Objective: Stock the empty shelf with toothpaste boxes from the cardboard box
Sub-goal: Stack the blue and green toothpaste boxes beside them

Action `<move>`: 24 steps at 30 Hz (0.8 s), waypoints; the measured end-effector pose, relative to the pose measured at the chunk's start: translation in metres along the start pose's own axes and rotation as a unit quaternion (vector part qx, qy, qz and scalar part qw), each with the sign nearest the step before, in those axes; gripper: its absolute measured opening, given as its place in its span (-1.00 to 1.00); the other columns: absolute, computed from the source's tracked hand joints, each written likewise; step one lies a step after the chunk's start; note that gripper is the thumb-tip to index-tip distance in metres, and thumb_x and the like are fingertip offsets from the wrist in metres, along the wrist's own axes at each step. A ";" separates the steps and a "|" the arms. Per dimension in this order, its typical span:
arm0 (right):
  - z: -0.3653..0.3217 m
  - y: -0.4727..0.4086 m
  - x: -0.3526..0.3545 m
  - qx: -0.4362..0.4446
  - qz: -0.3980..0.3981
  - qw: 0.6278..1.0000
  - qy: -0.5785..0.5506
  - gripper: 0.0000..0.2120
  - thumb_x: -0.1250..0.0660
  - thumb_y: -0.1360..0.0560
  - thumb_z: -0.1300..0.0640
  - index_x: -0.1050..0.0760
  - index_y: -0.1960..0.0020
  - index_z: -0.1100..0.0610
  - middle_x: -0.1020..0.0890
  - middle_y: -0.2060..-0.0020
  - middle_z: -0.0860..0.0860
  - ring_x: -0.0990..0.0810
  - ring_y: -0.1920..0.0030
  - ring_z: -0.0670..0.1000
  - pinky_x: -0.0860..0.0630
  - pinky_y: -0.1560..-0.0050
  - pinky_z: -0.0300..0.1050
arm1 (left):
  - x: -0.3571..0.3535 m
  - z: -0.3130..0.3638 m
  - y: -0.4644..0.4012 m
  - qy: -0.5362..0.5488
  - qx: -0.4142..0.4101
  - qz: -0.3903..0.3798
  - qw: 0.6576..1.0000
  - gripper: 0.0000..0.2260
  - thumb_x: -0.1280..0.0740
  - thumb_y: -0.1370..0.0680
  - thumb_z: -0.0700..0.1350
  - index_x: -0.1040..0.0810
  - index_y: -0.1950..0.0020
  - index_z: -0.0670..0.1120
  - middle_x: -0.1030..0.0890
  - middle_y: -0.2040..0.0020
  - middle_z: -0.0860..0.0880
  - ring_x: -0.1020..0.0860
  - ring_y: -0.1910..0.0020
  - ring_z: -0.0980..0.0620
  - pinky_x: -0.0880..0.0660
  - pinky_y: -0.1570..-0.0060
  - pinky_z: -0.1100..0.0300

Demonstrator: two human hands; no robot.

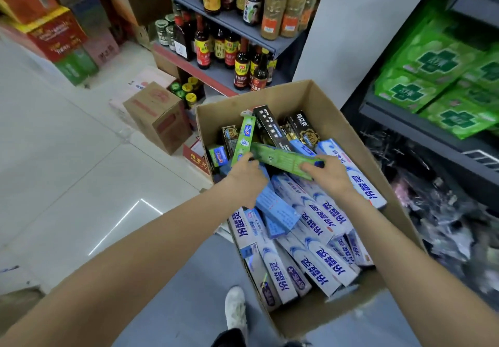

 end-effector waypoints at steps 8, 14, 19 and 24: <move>0.023 0.031 0.032 -0.127 -0.023 0.849 -0.513 -0.94 -0.24 -0.55 0.31 -0.48 0.07 0.28 -0.57 0.02 0.13 -0.54 -0.07 0.09 -0.64 0.14 -0.15 | 0.023 -0.040 0.002 0.340 0.068 0.059 0.936 -0.61 -0.35 -0.51 0.07 -0.41 -0.26 -0.07 -0.53 -0.16 -0.10 -0.49 -0.18 -0.13 -0.36 0.03 0.10; 0.029 0.055 0.081 -0.134 -0.052 0.801 -0.581 -0.91 -0.21 -0.54 0.31 -0.46 -0.01 0.29 -0.62 0.07 0.23 -0.68 0.20 0.17 -0.63 0.15 -0.08 | 0.068 -0.041 -0.005 0.635 0.104 0.155 0.750 -0.54 -0.33 -0.51 0.16 -0.48 -0.18 -0.20 -0.57 0.06 -0.08 -0.56 0.07 -0.12 -0.37 0.17 0.13; 0.029 0.096 0.127 -0.046 -0.180 0.804 -0.564 -0.32 -0.56 -0.15 0.32 -0.41 -0.22 0.33 -0.61 -0.05 0.32 -0.68 0.07 0.22 -0.64 0.12 0.08 | 0.150 0.010 -0.018 0.848 0.104 0.160 0.494 -0.76 -0.24 -0.59 0.08 -0.46 -0.03 -0.09 -0.52 0.23 -0.07 -0.52 0.29 -0.02 -0.50 0.15 0.09; 0.055 0.140 0.218 0.035 -0.181 0.849 -0.495 -0.39 -0.36 -0.13 0.36 -0.45 -0.19 0.21 -0.67 0.08 0.22 -0.69 0.16 0.09 -0.63 0.24 -0.05 | 0.244 0.104 -0.039 0.917 0.036 0.089 0.388 -0.66 -0.20 -0.56 0.16 -0.48 0.17 -0.09 -0.47 0.44 -0.03 -0.44 0.55 0.06 -0.43 0.52 0.31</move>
Point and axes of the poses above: each hand's wrist, its own y-axis away from the middle knuckle, its own x-axis out of the back of the hand, z = x × y, the point moved 10 cm from there along -y, towards the middle knuckle
